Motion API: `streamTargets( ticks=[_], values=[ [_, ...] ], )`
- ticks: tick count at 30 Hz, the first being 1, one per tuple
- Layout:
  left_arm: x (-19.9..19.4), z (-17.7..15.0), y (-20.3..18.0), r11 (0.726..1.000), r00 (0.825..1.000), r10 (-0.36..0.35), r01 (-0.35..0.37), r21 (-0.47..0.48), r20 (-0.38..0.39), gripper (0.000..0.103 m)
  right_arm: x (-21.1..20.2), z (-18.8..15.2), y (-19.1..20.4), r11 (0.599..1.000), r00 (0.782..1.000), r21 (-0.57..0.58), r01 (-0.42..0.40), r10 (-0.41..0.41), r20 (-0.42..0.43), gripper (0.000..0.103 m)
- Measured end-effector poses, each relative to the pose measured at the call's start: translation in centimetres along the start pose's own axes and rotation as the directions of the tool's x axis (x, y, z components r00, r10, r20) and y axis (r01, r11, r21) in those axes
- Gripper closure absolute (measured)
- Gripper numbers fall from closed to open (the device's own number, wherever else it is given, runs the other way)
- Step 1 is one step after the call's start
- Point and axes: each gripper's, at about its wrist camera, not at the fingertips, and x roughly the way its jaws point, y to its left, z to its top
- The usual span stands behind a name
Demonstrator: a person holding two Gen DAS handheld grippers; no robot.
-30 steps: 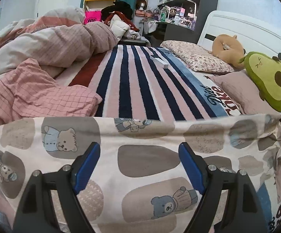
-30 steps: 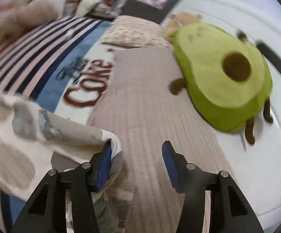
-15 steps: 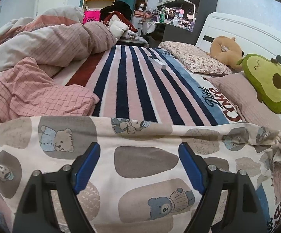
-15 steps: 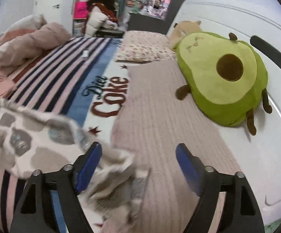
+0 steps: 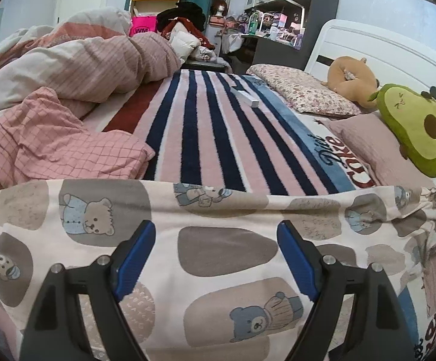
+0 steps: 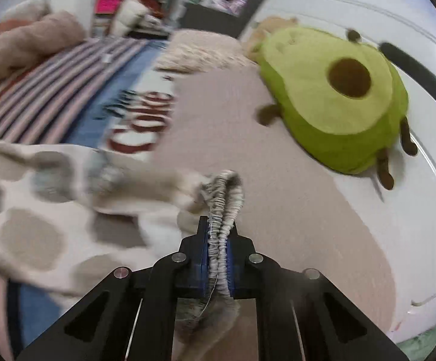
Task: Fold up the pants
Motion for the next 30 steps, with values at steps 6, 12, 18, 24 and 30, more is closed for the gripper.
streamTargets(
  ticks=[6,12,18,24,30],
  values=[
    [0.1,-0.1,0.3,1.0,1.0,0.015,-0.015,-0.007,-0.006,0.023,-0.3,-1.1,-2.9,0.98,0.995,0.171,-0.102,0.104,0.001,0.03],
    [-0.5,0.0,1.2,1.0,1.0,0.02,-0.02,-0.014,0.004,0.023,-0.5,-4.3,-0.6,0.945,0.953,0.175,-0.278,0.294,-0.077,0.028],
    [-1.7,0.0,2.6,0.999,0.999,0.041,-0.04,-0.029,0.023,0.023,-0.1,-3.8,3.2,0.967,0.963,0.089,-0.241,0.249,-0.099,0.083],
    [-2.1,-0.2,3.8,0.997,0.998,0.058,-0.057,-0.042,0.017,0.023,-4.2,1.1,6.6,0.883,0.886,0.07,-0.464,0.464,0.02,0.083],
    [-2.4,-0.2,4.5,0.998,0.999,0.032,-0.03,-0.059,0.024,0.023,-6.8,6.0,17.1,0.751,0.753,-0.107,-0.651,0.657,0.032,0.083]
  ],
)
